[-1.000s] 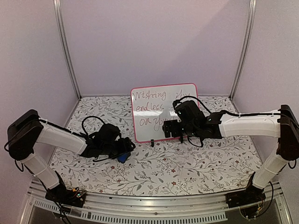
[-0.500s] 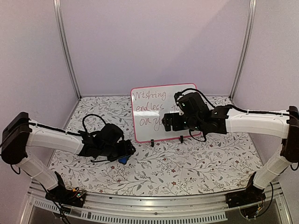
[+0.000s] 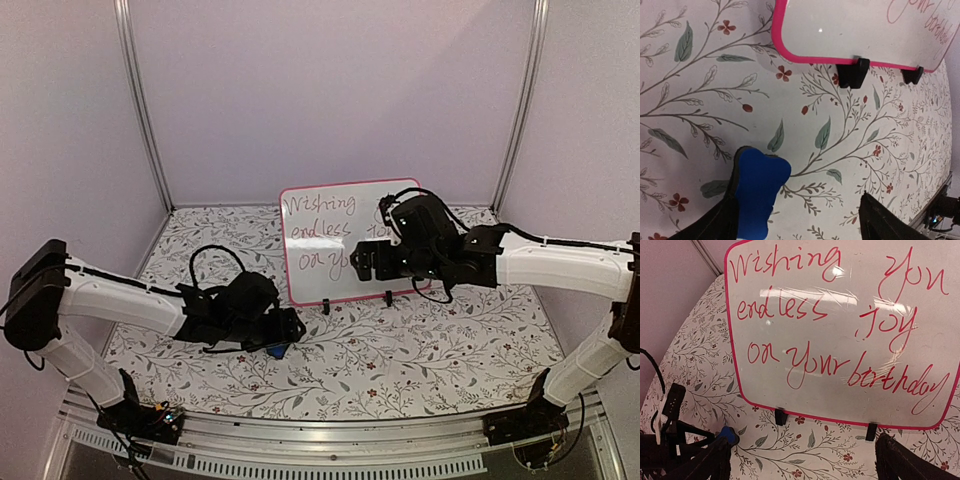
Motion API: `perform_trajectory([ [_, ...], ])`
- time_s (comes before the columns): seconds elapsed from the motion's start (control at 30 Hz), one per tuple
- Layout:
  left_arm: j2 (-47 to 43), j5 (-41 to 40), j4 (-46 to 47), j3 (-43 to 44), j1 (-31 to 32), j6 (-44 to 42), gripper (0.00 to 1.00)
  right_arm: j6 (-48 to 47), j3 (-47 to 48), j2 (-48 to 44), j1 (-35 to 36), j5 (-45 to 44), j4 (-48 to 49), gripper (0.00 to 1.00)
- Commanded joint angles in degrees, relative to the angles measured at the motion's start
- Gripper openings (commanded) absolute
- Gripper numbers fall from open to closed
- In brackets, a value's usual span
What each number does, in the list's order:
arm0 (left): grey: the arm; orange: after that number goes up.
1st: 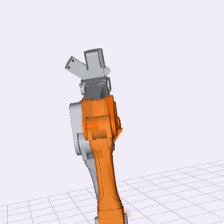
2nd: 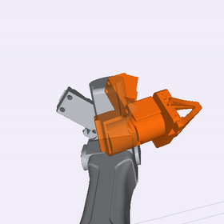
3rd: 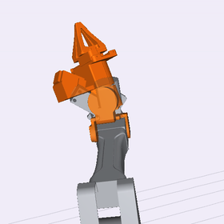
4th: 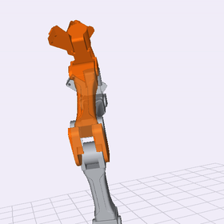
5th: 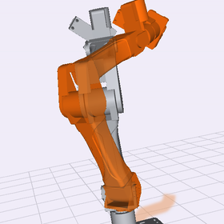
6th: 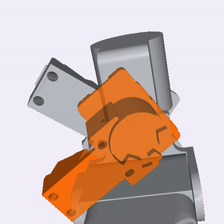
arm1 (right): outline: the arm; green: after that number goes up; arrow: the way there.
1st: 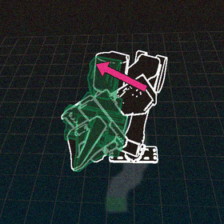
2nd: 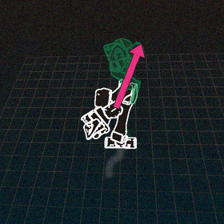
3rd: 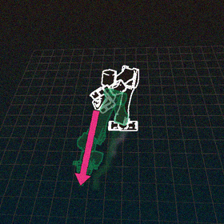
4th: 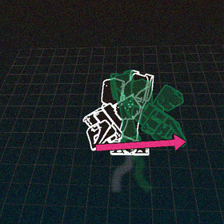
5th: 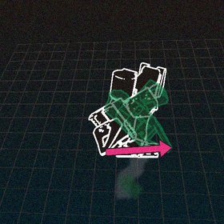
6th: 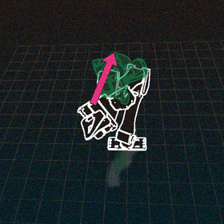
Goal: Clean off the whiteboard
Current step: Move the whiteboard eraser to the center of the board.
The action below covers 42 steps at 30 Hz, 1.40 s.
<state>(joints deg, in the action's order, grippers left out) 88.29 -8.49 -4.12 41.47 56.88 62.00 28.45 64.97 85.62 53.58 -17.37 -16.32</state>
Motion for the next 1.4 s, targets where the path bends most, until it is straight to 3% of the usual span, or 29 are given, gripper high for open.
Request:
perform_trajectory([
  [0.0, -6.0, -2.9, -2.2, 0.3, 2.5, 1.9, 0.82, 0.0, 2.3, 1.8, 0.2, 2.4, -1.8, 0.99],
  [0.23, -16.2, -9.9, -8.9, -5.9, 2.5, 5.7, 0.82, 0.4, 0.7, 1.0, 1.3, 5.8, -0.2, 0.99],
  [0.47, -7.0, -5.8, -8.1, -4.1, 3.1, 0.6, 0.85, 1.5, 2.0, 2.0, 3.8, 4.6, -1.7, 0.99],
  [0.67, 2.6, -1.3, -3.8, 0.1, 3.8, -3.7, 0.86, 1.6, 0.1, -2.5, 3.9, 2.3, -2.6, 0.99],
  [0.87, 6.3, 0.0, 2.2, 3.0, 8.0, -5.0, 0.86, 1.3, -0.2, -4.2, 3.9, 0.3, -4.8, 0.99],
  [1.07, 8.1, -1.3, 1.3, 8.0, 13.4, -5.3, 0.86, -0.4, 1.8, -4.3, 3.8, -1.1, -7.8, 0.99],
  [1.2, 0.8, -7.2, -2.9, 6.4, 14.6, -2.0, 0.90, -1.1, 1.4, -2.8, 3.7, 1.2, -8.7, 0.99],
  [1.37, -20.1, -16.3, -15.0, 0.3, 16.0, 5.4, 0.98, -4.6, -2.4, -3.9, 3.8, 7.9, -5.2, 0.98],
])
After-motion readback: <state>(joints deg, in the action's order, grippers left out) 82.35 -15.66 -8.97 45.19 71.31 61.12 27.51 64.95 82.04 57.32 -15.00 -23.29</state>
